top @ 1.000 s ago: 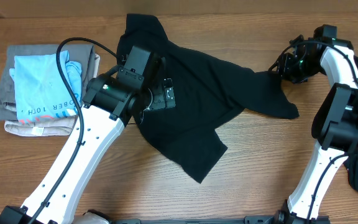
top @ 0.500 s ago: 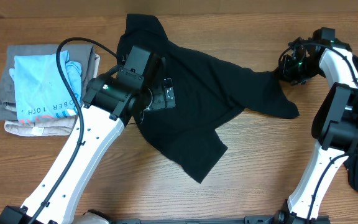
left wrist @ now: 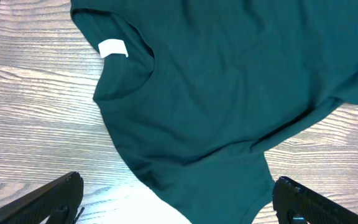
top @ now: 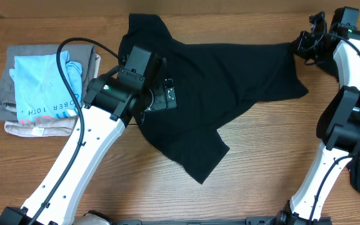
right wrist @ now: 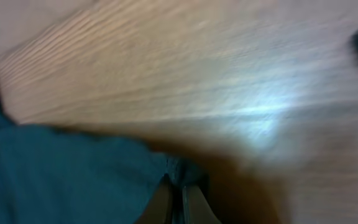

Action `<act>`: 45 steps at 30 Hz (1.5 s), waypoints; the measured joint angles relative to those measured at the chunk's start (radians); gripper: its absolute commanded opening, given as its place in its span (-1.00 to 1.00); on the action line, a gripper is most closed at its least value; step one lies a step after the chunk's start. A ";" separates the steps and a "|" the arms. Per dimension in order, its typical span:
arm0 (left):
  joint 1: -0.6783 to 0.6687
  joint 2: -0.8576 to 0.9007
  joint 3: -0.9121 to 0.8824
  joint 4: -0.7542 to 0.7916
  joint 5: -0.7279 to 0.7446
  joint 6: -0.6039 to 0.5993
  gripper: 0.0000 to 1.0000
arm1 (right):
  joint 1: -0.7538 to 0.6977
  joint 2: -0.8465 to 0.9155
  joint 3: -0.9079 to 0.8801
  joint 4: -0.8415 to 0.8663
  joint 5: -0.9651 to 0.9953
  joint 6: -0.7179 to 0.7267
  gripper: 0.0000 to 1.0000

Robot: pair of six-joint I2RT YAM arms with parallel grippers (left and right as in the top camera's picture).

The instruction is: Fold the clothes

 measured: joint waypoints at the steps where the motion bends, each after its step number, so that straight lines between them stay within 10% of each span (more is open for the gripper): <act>1: 0.000 0.000 0.000 0.000 0.000 0.000 1.00 | 0.003 0.000 0.000 0.026 0.023 0.000 -0.92; 6: 0.000 0.000 0.000 0.000 0.000 0.000 0.99 | 0.031 0.002 0.000 0.145 0.132 0.003 -0.79; 8: 0.000 0.000 0.000 0.000 0.000 0.000 1.00 | 0.049 0.005 0.000 0.193 0.171 0.002 0.09; 14: 0.000 0.000 0.000 0.000 -0.003 0.000 1.00 | 0.080 0.024 0.011 0.254 0.253 0.051 0.88; 21: 0.000 0.000 0.000 0.000 -0.003 0.000 1.00 | 0.015 0.001 0.240 -0.074 0.270 0.114 0.77; 26: 0.000 0.000 0.000 0.000 -0.003 0.000 1.00 | -0.076 -0.094 0.330 -0.360 0.298 0.157 0.08; 31: 0.000 0.000 0.000 0.000 -0.003 0.000 1.00 | -0.138 -0.118 0.306 -0.518 0.315 0.190 0.00; 45: 0.000 0.000 0.000 0.000 -0.003 0.000 1.00 | -0.097 -0.074 -0.131 -0.178 0.276 0.249 0.08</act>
